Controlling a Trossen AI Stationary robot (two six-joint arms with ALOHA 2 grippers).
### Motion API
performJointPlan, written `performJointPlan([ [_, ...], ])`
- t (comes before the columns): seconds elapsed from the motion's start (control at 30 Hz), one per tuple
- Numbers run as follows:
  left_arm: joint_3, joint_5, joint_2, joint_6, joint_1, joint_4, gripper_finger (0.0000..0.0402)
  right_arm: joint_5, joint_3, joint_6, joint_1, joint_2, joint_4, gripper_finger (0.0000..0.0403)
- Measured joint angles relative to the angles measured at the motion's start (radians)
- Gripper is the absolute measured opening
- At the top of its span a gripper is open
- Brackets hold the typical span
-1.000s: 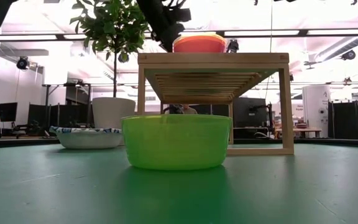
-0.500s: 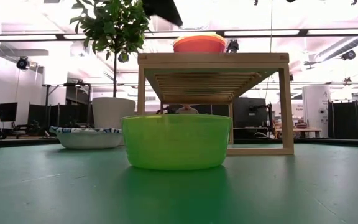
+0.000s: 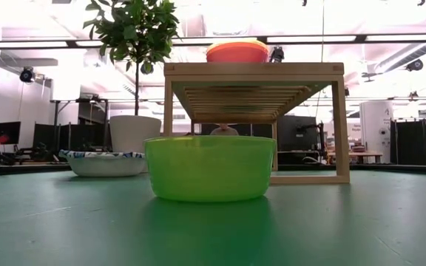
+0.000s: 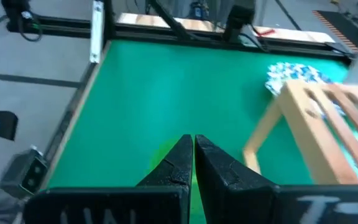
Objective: Place and stack bowls onto a shelf
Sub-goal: Stack the green bowl on top of the yellow bowl on the shelf
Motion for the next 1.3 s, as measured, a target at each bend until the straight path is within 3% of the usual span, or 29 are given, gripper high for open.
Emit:
performJointPlan([
  [0.27,-0.269,-0.164,-0.106,-0.015,-0.165,0.259,0.0,-0.077,0.198,-0.025,-0.039,0.168,-0.072,0.0009],
  [0.43,-0.369,-0.181,-0.154,-0.047,-0.194,0.349,0.0,-0.078,0.335,0.001,-0.06,0.283,-0.201,0.0009],
  [0.6,-0.402,-0.182,-0.19,-0.139,-0.2,0.358,0.0,-0.084,0.478,-0.022,-0.082,0.387,-0.349,0.0028],
  [0.87,-0.412,-0.179,-0.211,-0.297,-0.222,0.366,0.0,-0.137,0.658,-0.165,-0.117,0.521,-0.52,0.0123],
  [1.03,-0.413,-0.178,-0.189,-0.298,-0.233,0.371,0.0,-0.289,0.673,-0.23,-0.115,0.575,-0.545,0.0162],
  [1.3,-0.413,-0.179,-0.179,-0.283,-0.232,0.367,0.0,-0.293,0.672,-0.174,-0.125,0.686,-0.571,0.0171],
])
